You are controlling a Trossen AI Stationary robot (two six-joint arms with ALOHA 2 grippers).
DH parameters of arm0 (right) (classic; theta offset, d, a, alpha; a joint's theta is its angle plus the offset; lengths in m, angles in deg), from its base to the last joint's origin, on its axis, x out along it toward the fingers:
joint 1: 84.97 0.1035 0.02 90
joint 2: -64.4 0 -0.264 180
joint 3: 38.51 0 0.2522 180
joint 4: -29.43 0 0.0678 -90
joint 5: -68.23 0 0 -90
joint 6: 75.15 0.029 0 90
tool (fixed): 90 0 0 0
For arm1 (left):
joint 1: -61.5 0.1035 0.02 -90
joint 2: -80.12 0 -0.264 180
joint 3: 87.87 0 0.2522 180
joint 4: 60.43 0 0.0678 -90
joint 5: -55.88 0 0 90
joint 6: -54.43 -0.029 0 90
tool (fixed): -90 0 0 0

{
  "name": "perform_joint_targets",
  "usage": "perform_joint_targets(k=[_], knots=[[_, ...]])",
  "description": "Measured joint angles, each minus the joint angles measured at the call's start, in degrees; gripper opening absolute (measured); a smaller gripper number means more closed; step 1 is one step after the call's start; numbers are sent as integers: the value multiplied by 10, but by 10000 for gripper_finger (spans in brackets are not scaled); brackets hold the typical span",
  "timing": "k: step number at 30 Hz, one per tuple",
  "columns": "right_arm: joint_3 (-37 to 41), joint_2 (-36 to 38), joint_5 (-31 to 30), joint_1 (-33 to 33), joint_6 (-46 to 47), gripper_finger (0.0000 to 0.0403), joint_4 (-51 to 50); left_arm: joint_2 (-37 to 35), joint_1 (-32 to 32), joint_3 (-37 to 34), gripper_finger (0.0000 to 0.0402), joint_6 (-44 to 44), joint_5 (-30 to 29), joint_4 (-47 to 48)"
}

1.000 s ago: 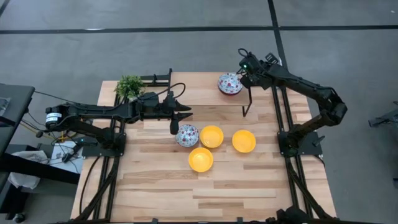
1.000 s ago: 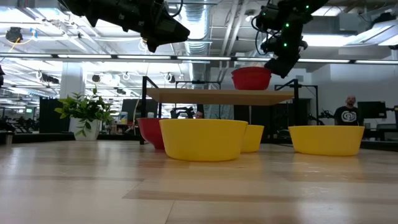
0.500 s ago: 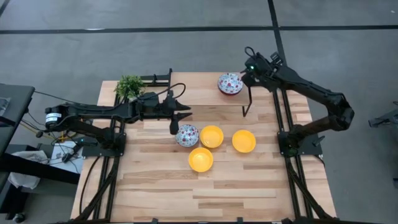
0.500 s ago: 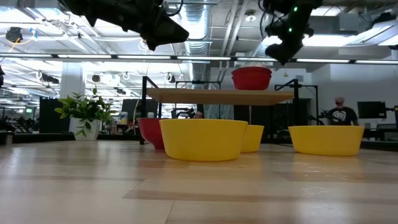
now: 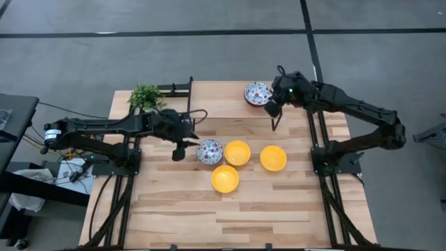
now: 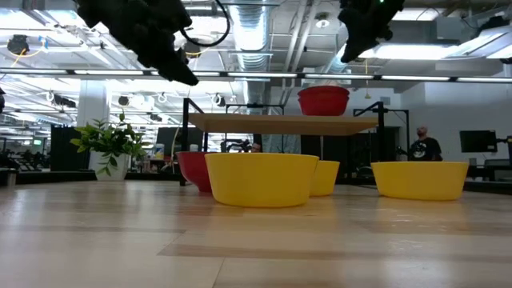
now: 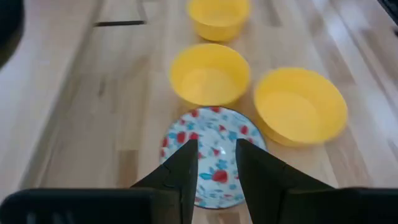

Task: Pick & Place Mini bowls
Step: Stack the white patterned bowl on top of the stacked white patterned bowls on the shelf

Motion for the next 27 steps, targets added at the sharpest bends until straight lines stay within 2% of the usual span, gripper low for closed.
perform_joint_targets(k=[11, 16, 21, 27], knots=[[0, -26, 12, 61, -8, 63, -1, 23, -36, -45, 108, -182, -1, 5], [0, -30, 11, 77, -9, 63, -1, 43, -67, -77, 108, -257, -24, -11], [0, -30, 11, 86, -5, 63, -7, 65, -101, -93, 108, -319, -79, -41], [0, -30, 11, 86, 14, 63, -26, 99, -109, -95, 108, -346, -114, -105]])
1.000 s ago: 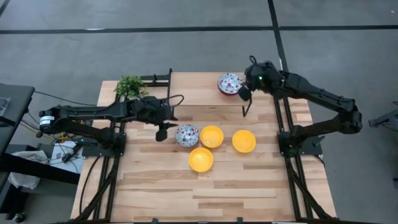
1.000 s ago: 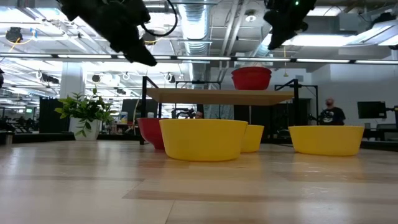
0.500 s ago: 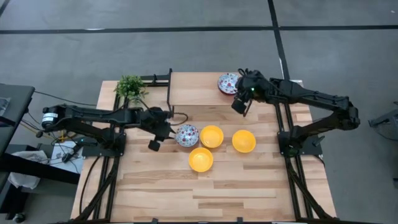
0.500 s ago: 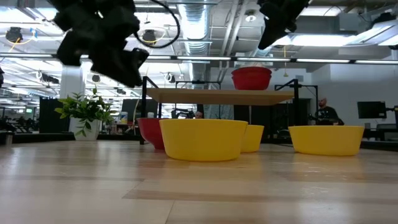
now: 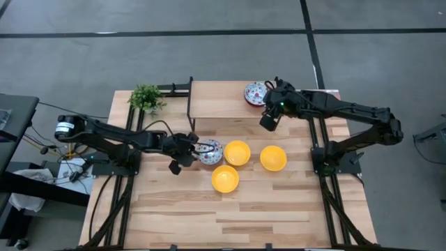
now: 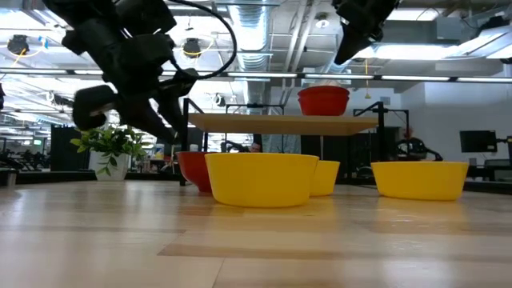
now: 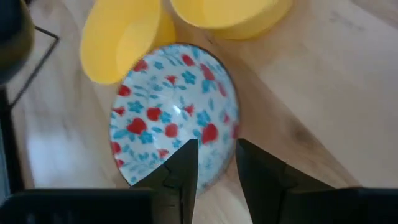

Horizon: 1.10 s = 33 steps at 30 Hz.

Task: Pick & Place Mini bowls
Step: Stack the white patterned bowl on top of the stacked white patterned bowls on the shelf

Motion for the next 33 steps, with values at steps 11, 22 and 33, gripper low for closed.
perform_joint_targets(k=[11, 22, 33], knots=[[0, 0, 0, 0, 10, 63, -26, 44, 0, 0, 108, -19, 0, -18], [0, 0, 0, 0, 12, 63, -30, 44, 0, 0, 108, -21, 16, -24], [0, 0, 0, 0, 14, 63, -30, 69, 2, 0, 108, -44, 22, -37]])
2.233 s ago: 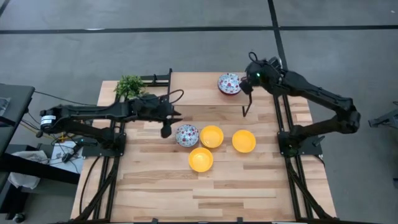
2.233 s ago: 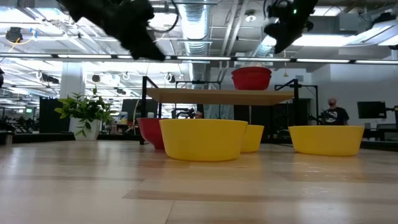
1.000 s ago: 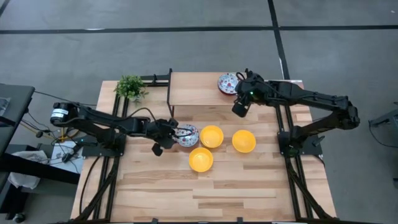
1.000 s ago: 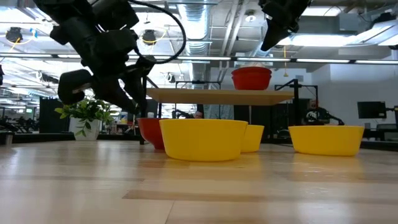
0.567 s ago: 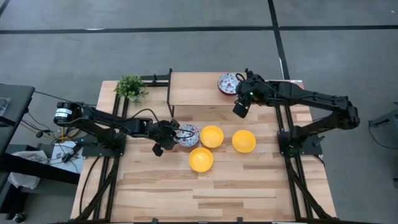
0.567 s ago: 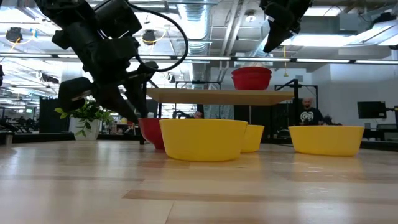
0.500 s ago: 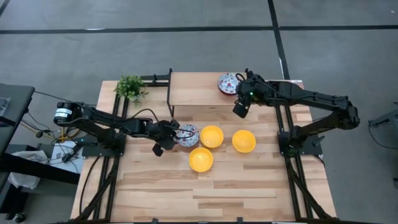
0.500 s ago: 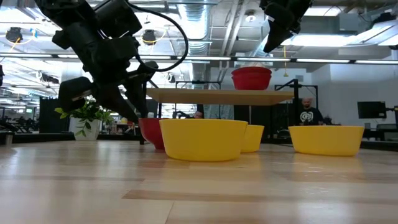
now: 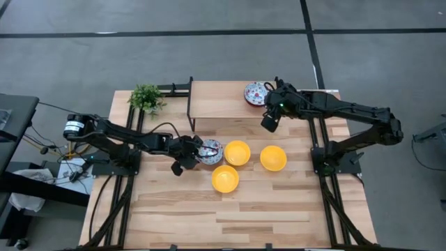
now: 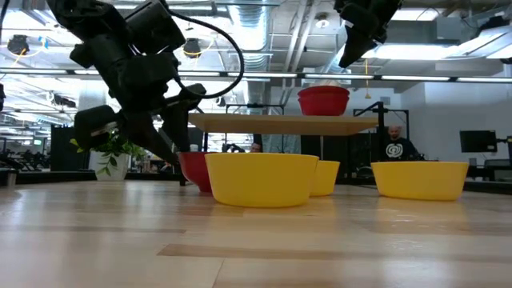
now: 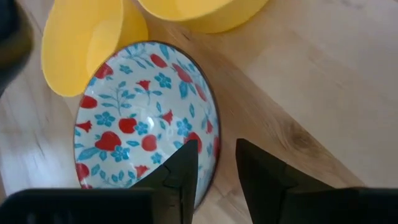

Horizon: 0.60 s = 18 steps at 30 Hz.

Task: Pick & Place Mini bowls
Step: Stack the white patterned bowl on top of the stacked white patterned bowls on the shelf

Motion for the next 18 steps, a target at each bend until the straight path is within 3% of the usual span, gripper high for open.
perform_joint_targets(k=[11, 18], knots=[[0, 0, 0, 0, 14, 63, -3, 17, 0, 0, 105, -1, -1, -22], [0, 0, 1, 0, 14, 63, -4, 17, 0, 0, 49, -1, -1, -22]])
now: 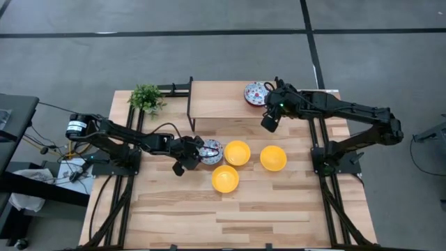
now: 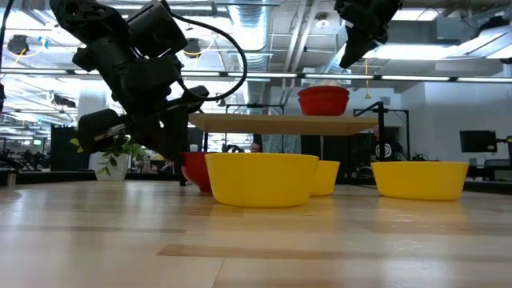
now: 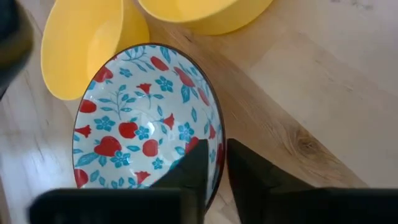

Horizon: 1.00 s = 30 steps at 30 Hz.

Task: Pick & Place Mini bowls
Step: Stack the white patterned bowl on top of the stacked white patterned bowls on the shelf

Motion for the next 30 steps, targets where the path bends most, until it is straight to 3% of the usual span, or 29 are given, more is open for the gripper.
perform_joint_targets(k=[4, 15, 22, 30], knots=[[0, 0, 0, 0, 0, 63, 0, 0, 0, 0, 12, 2, -1, 1], [0, 0, 1, 0, 7, 63, 0, -7, -9, 0, 13, 2, -21, 0], [0, 0, 4, 0, 48, 63, 13, -74, -27, 0, 11, 52, -52, 1], [0, 0, 115, 0, 83, 63, 86, -165, -31, 0, 11, 63, -89, -2]])
